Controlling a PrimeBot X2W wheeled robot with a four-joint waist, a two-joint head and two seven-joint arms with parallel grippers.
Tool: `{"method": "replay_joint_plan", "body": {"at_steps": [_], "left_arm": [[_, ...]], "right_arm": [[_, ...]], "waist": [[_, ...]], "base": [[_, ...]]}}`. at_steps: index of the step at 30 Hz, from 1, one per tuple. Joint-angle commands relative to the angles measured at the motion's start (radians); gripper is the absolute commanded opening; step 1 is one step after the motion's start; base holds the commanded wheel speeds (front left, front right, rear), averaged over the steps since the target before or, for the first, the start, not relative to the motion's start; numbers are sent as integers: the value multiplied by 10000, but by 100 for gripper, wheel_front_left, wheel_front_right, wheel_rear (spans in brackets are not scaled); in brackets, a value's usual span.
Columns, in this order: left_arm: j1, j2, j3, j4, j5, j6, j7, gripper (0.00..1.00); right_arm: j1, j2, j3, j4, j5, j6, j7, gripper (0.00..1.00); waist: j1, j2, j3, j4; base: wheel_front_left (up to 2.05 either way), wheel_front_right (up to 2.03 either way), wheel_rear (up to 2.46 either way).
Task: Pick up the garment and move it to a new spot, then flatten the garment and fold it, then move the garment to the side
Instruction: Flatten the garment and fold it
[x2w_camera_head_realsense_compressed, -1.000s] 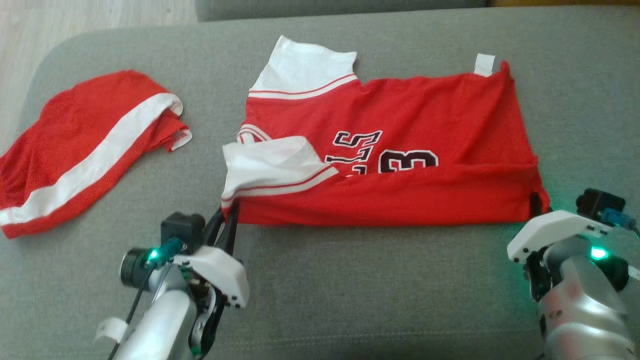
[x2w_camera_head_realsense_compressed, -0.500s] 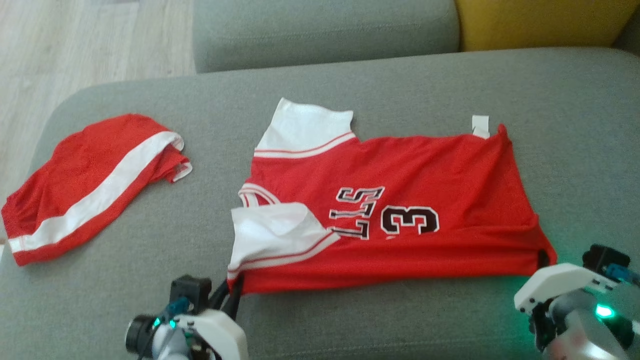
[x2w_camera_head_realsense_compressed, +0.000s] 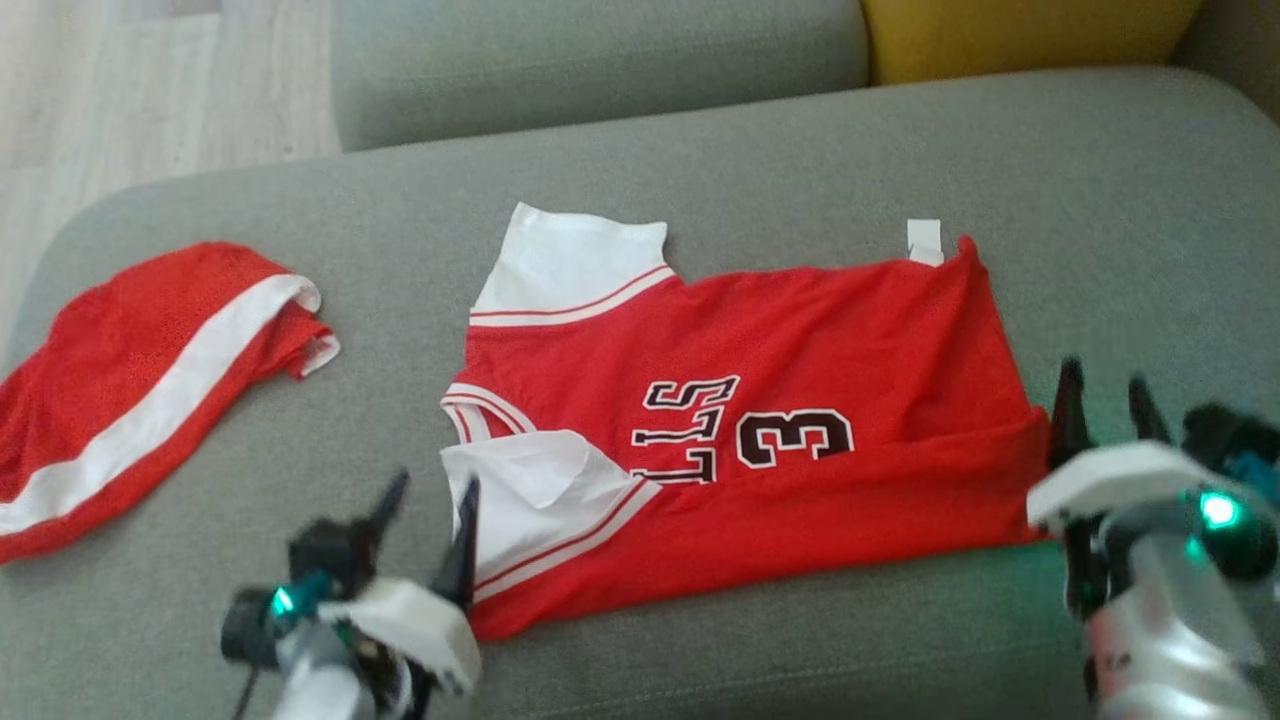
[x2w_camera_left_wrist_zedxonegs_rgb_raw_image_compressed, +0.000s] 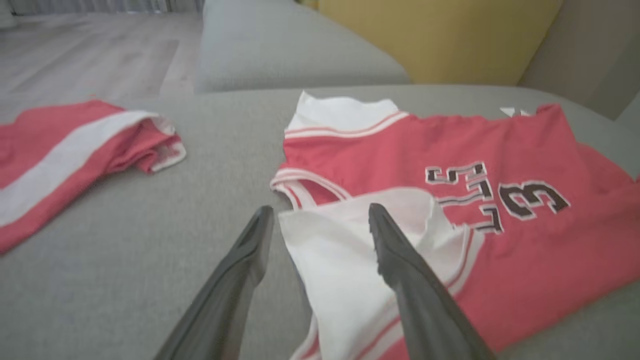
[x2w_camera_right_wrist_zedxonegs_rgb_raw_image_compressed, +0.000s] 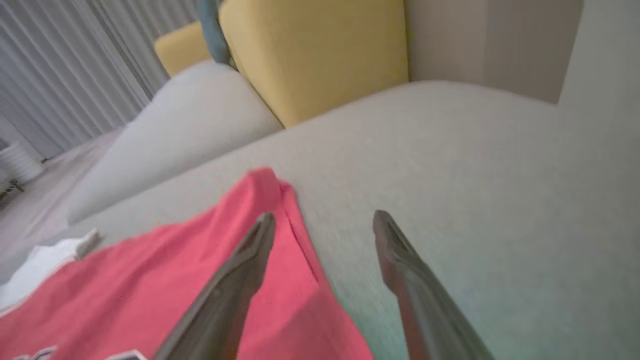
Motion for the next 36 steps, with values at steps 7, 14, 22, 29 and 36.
{"method": "replay_joint_plan", "body": {"at_steps": [7,14,22,29,36], "left_arm": [[-2482,417,843,-628,186,-82,-218,100],[-4848,684,594,451,487,-544,1105,100],[-7838,1030,179,2971,1060,-1094,2495,100],[-9723,1259,103,5128,1307,-1276,2513,100],[-10694,1425,-115,6577,1489,-1502,2458,100]], "right_arm": [[-139,-39,1912,-3701,634,-7,-145,100],[-312,-39,2583,-5385,664,-7,472,100],[-442,-39,3053,-6839,987,-7,879,100],[-270,-39,3267,-7550,1116,-7,893,100],[-276,-39,3385,-7889,1208,-7,879,100]], "waist": [[1,0,1209,-610],[1,0,2407,-1082],[1,0,3726,-1724],[1,0,4432,-2261],[1,0,4705,-2494]], "base": [[0,0,0],[0,0,0],[0,0,0],[0,0,0],[0,0,0]]}}
